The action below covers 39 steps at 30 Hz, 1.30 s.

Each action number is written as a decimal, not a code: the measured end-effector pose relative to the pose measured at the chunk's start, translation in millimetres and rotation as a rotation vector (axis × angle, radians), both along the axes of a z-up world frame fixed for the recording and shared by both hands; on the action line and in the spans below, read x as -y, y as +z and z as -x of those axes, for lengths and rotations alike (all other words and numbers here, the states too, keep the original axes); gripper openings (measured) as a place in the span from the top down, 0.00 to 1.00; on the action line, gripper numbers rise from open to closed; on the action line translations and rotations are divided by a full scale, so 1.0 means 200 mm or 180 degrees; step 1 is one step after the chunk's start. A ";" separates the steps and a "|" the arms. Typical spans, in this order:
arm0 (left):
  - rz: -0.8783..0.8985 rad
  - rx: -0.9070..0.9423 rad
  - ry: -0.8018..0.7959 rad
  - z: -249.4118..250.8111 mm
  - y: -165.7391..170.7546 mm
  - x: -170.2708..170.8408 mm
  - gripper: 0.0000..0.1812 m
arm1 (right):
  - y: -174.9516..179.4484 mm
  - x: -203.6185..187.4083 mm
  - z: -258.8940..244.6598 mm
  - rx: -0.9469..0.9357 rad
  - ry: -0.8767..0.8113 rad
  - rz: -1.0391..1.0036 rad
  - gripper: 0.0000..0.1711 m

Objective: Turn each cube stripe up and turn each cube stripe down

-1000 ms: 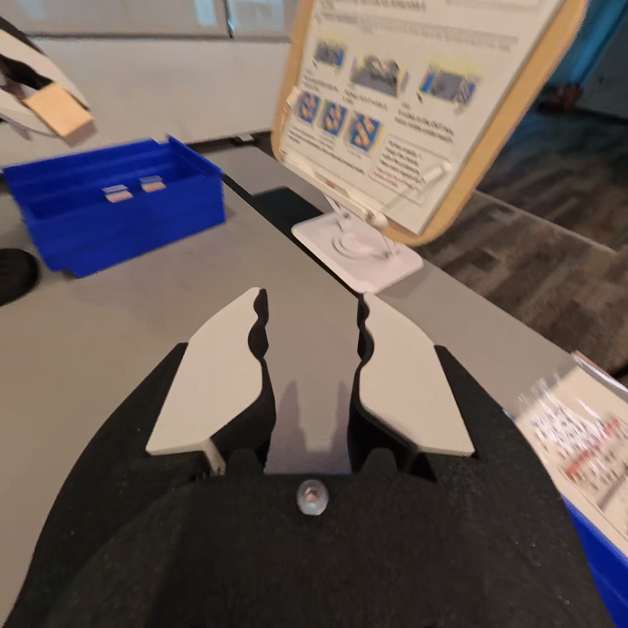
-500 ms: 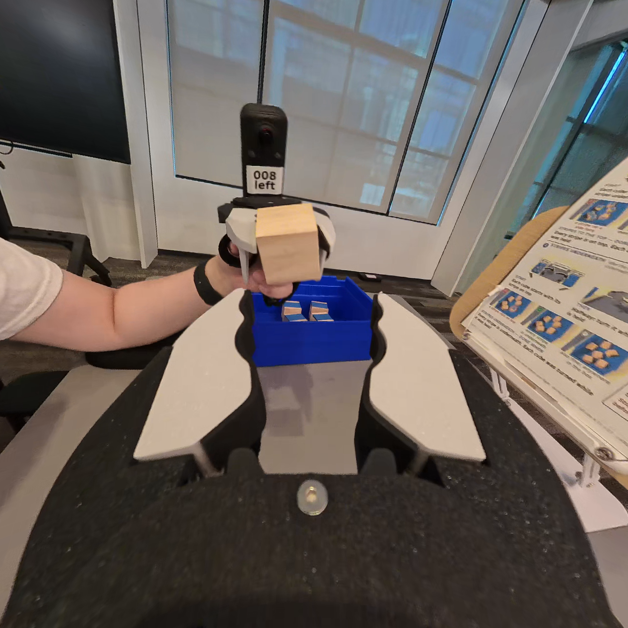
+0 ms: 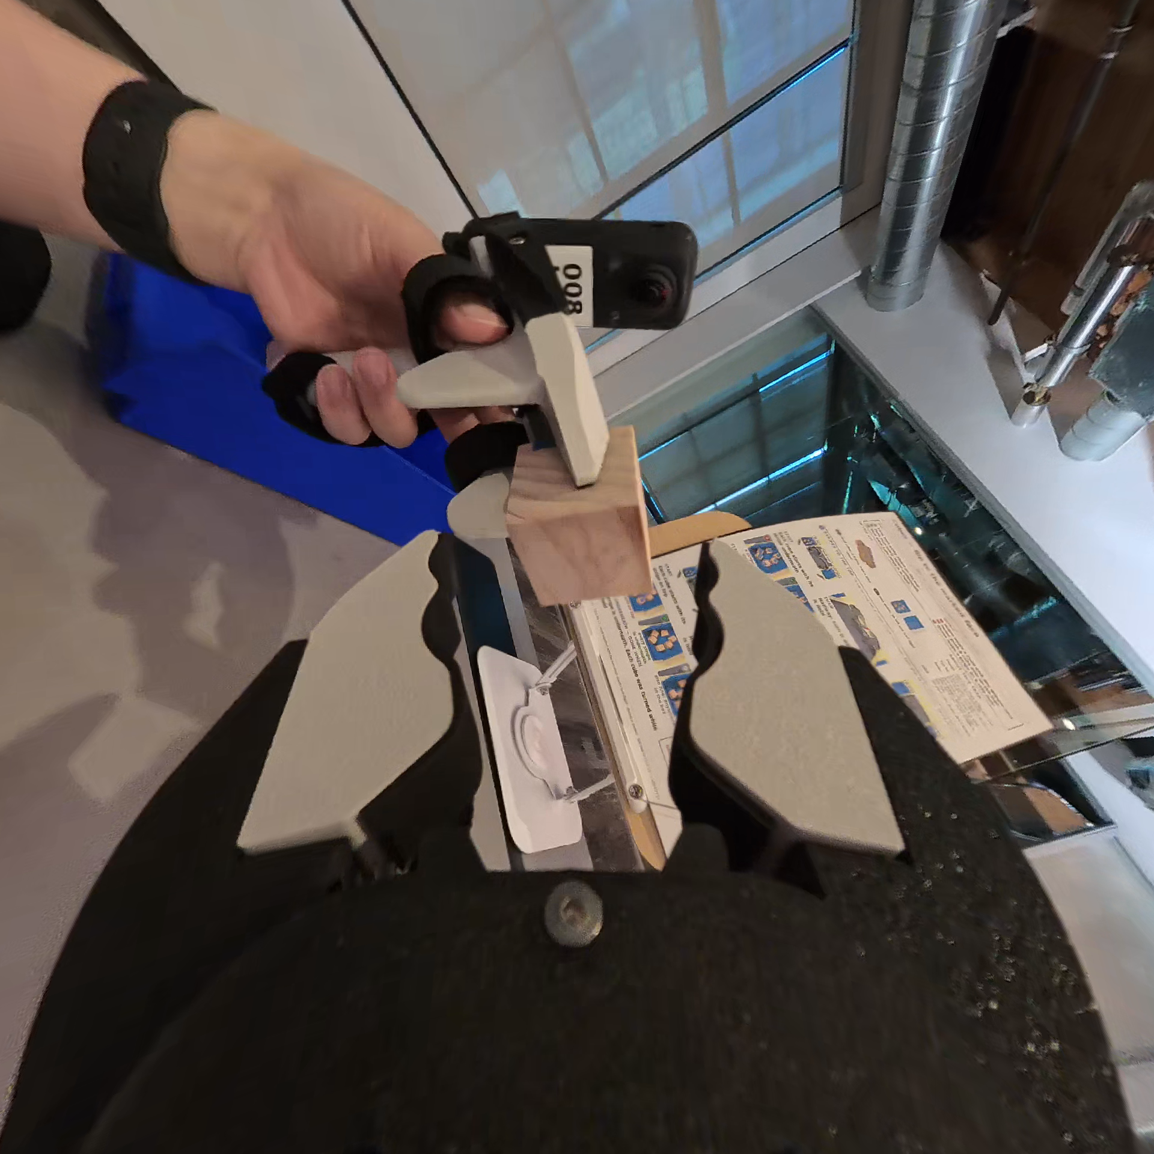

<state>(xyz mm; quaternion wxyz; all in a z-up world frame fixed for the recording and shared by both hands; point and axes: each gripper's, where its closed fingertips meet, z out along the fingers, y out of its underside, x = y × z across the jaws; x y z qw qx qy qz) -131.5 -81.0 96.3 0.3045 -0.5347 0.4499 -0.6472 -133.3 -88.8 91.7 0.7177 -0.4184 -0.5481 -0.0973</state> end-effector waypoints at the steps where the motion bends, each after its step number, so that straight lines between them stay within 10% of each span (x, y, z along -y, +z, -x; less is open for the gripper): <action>1: 0.0033 -0.0041 -0.0048 -0.01 -0.01 0.02 0.73 | -0.02 0.00 0.01 0.0044 -0.0006 -0.0021 0.58; 21: 0.0113 0.0029 -0.0395 -0.02 0.02 0.12 0.71 | 0.00 0.03 -0.02 0.0313 -0.0062 -0.0334 0.74; 28: -0.0713 0.0055 0.0490 0.14 0.16 -0.04 0.60 | 0.25 -0.17 -0.79 -0.0911 -0.1147 0.1008 0.73; 33: -0.0781 -0.0146 0.0570 0.15 0.13 -0.06 0.62 | -0.29 -0.35 -1.49 -0.2257 -0.2486 0.3286 0.73; 39: -0.0773 -0.0418 0.0429 0.08 0.02 -0.03 0.64 | -0.92 -0.41 -1.62 -0.2132 -0.3273 0.4765 0.73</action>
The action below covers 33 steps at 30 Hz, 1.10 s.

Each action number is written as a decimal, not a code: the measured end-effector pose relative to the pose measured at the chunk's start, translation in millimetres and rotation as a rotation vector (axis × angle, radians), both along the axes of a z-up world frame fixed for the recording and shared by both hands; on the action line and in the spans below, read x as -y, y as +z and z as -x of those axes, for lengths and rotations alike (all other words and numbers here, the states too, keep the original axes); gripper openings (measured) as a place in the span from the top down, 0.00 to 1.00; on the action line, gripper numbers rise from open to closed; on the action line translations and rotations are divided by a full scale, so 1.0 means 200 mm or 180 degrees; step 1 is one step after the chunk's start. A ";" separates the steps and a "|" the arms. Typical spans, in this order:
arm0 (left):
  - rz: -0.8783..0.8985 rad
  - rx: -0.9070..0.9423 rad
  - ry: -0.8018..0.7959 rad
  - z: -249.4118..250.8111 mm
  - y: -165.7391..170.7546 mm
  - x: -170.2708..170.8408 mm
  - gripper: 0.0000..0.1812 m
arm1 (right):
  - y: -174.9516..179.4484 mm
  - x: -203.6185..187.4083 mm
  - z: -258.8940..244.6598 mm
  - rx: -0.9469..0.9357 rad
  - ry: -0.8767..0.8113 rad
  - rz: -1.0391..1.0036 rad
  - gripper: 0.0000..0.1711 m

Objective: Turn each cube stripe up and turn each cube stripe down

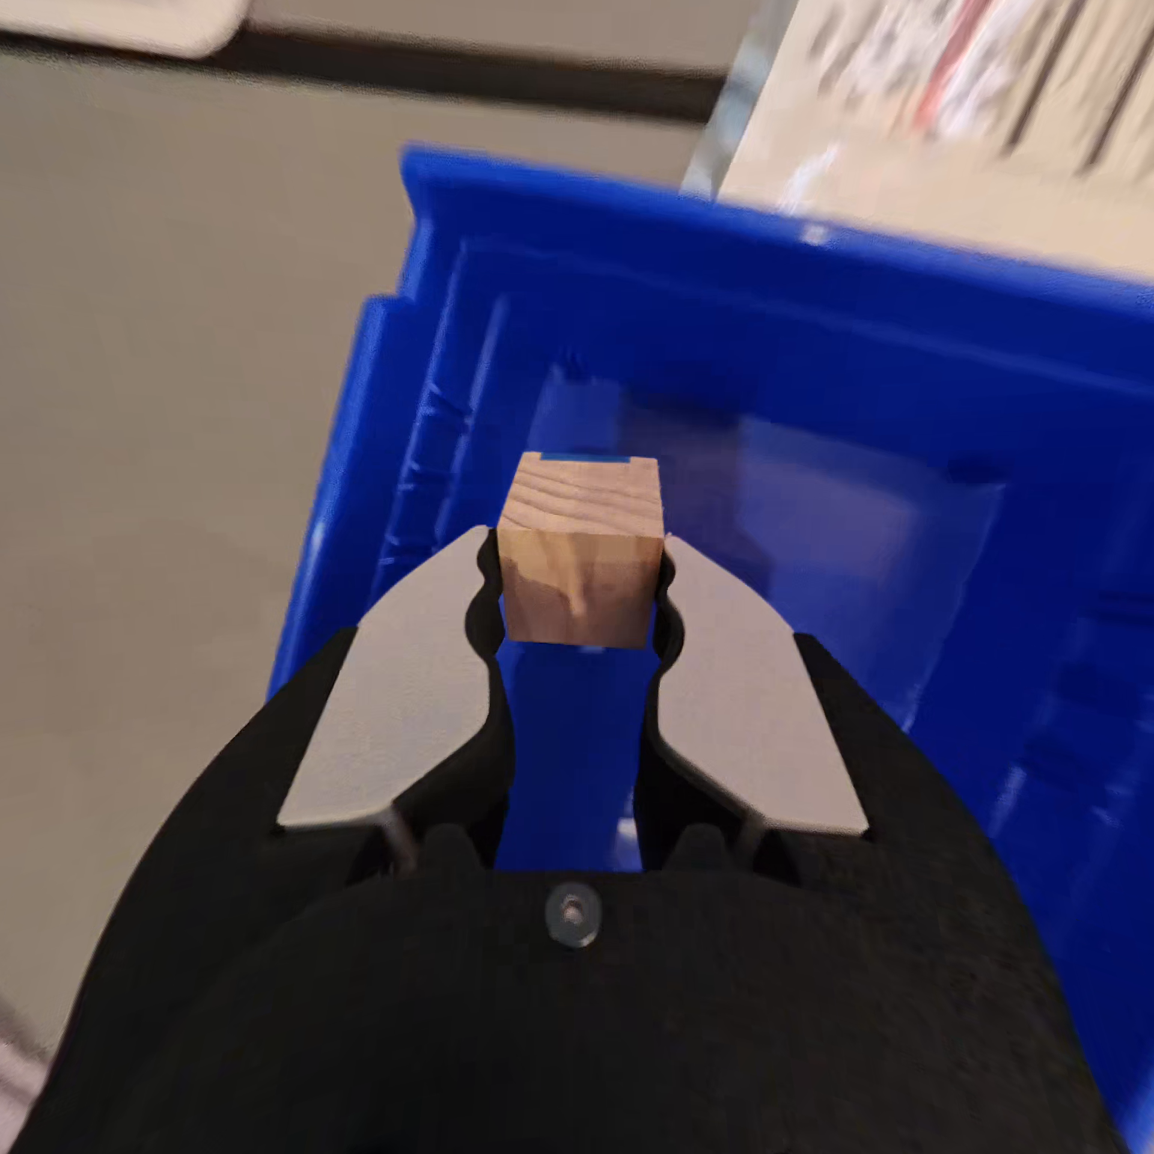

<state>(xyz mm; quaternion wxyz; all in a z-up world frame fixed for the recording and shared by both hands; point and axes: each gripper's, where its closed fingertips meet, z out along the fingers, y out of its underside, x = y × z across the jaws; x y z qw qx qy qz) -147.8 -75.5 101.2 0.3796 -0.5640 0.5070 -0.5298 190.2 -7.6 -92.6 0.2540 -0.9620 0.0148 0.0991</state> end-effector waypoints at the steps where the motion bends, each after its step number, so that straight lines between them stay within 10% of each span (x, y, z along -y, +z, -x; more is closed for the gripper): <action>1: -0.0008 -0.0048 -0.0009 -0.01 -0.02 0.00 0.64 | -0.06 0.00 0.02 -0.0039 0.0018 0.0190 0.73; 24: -0.0077 -0.0250 -0.0001 -0.04 -0.07 0.01 0.64 | -0.09 -0.04 0.02 0.0025 -0.0197 0.0289 0.62; 28: -0.0486 -0.0665 0.0624 0.18 -0.06 -0.19 0.64 | 0.13 -0.01 -0.02 0.0003 -0.0172 -0.0193 0.62; 33: -0.0850 -0.2579 0.2052 0.86 -0.37 -0.59 0.69 | 0.30 0.02 0.02 -0.0112 -0.0032 -0.0550 0.62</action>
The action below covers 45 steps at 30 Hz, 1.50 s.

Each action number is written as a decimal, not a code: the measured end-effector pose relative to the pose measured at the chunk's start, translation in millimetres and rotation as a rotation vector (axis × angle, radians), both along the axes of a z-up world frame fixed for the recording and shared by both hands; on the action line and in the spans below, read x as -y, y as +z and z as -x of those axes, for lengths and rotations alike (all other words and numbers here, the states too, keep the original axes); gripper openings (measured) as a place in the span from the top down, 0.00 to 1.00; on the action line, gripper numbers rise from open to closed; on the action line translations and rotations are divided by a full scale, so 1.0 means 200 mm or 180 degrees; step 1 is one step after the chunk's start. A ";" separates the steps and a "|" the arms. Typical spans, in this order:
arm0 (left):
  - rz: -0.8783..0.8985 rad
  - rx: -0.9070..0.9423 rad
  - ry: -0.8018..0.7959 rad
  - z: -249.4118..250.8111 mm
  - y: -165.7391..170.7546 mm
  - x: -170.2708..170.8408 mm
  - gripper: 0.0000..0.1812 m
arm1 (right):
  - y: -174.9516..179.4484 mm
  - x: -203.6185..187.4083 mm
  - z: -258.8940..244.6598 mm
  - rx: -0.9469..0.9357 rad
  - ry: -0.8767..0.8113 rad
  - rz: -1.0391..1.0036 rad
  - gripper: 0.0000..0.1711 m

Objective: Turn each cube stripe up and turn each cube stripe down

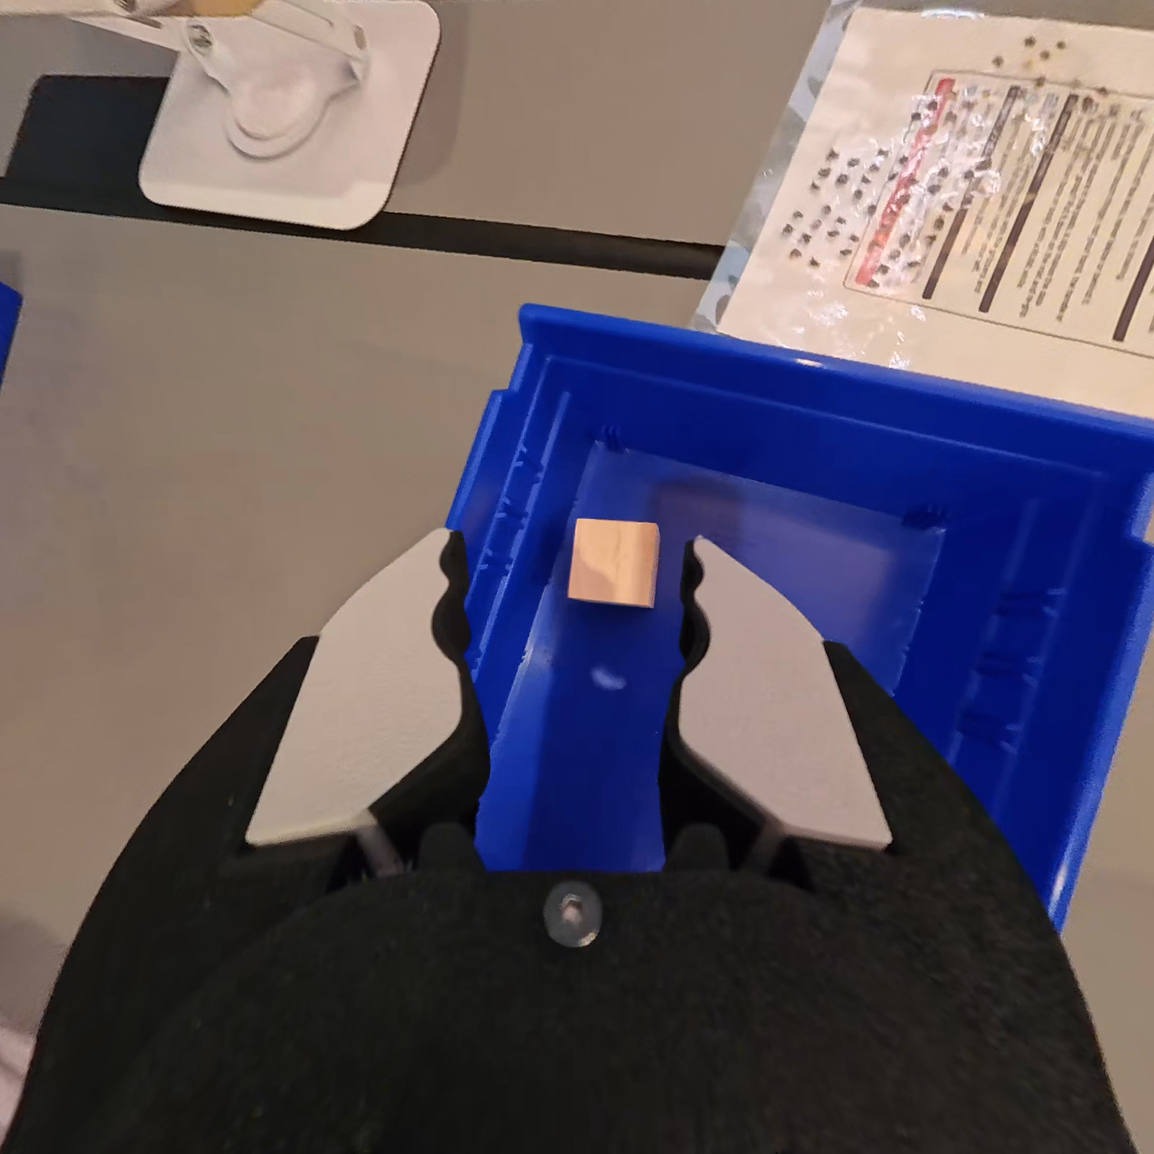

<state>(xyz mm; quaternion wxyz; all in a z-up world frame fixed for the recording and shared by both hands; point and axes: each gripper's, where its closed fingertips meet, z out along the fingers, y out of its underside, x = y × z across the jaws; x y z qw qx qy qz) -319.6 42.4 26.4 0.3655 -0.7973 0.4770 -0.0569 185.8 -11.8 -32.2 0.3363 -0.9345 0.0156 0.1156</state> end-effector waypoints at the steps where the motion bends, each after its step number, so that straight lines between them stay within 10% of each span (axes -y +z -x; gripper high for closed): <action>1: 0.0157 -0.0336 0.0258 0.14 -0.09 -0.03 0.70 | 0.01 0.00 0.01 0.0001 0.0028 -0.0024 0.62; 10: 0.1845 -0.0781 0.1995 0.48 -0.61 -0.14 0.77 | -0.05 0.00 0.05 0.0213 0.0220 0.0124 0.61; 19: 0.1720 -0.0823 0.2740 0.59 -0.67 -0.23 0.61 | -0.08 0.00 0.08 0.0329 0.0339 0.0238 0.60; 45: 0.2069 -0.0915 0.2866 0.60 -0.80 -0.23 0.74 | -0.13 0.01 0.08 0.0382 0.0375 0.0360 0.58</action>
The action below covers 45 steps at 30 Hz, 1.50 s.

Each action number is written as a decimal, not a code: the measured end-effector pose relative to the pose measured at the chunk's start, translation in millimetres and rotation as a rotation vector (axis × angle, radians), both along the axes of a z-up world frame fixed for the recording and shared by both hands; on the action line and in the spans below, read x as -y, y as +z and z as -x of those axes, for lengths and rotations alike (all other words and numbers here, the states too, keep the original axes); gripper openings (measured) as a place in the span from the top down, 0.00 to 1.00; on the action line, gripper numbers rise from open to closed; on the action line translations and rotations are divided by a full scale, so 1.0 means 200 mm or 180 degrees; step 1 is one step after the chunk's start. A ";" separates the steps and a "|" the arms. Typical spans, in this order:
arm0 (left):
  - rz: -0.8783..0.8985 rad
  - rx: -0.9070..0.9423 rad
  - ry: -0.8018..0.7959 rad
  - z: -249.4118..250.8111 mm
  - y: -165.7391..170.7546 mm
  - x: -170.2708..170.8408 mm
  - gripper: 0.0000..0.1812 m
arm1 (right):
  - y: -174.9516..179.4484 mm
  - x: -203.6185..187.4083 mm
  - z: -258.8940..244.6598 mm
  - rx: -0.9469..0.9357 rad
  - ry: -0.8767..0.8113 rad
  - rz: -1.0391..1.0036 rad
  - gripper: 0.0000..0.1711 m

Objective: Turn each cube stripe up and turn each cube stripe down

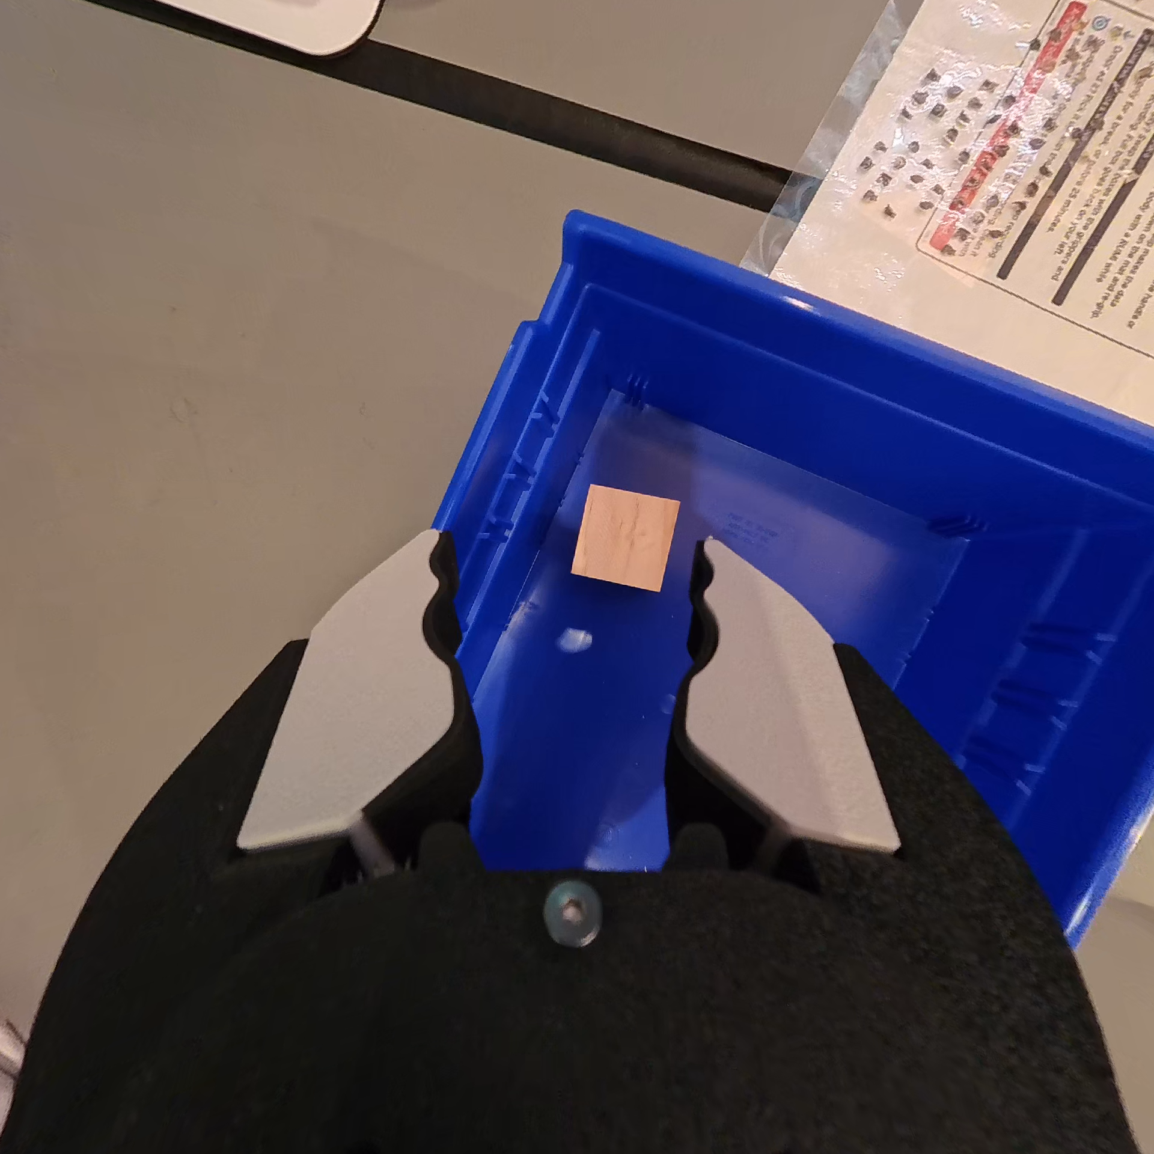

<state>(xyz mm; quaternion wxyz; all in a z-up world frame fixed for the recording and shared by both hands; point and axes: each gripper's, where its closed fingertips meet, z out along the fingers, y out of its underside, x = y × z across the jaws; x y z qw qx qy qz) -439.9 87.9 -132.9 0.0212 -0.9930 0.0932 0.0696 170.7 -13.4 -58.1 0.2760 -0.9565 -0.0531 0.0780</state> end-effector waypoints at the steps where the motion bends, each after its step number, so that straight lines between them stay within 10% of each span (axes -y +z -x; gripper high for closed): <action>1: 0.0006 -0.0024 -0.0015 0.00 0.00 0.00 0.74 | 0.00 0.00 0.00 0.0003 0.0005 0.0006 0.58; 8: 0.0171 0.0084 -0.0352 -0.08 0.02 0.05 0.74 | -0.01 0.00 0.02 0.0062 0.0065 0.0042 0.59; 14: -0.0546 0.0743 -0.0717 -0.21 0.36 0.06 0.74 | 0.08 -0.03 0.06 0.0196 0.0181 -0.0261 0.61; 19: -0.1553 0.2241 -0.1444 -0.55 0.85 0.17 0.75 | 0.42 -0.15 0.14 0.0862 0.0485 -0.1567 0.65; 24: -0.1416 0.3780 -0.2204 -0.96 1.09 0.41 0.75 | 0.84 -0.09 0.42 0.1479 0.0742 -0.3336 0.66; 34: -0.0150 0.5132 -0.2503 -1.34 1.08 0.68 0.75 | 0.97 0.37 1.36 -0.0047 0.2499 -0.4320 0.61; 45: -0.0140 0.4981 -0.2628 -1.43 1.03 0.73 0.75 | 0.67 0.27 1.63 0.0216 0.2342 -0.4106 0.53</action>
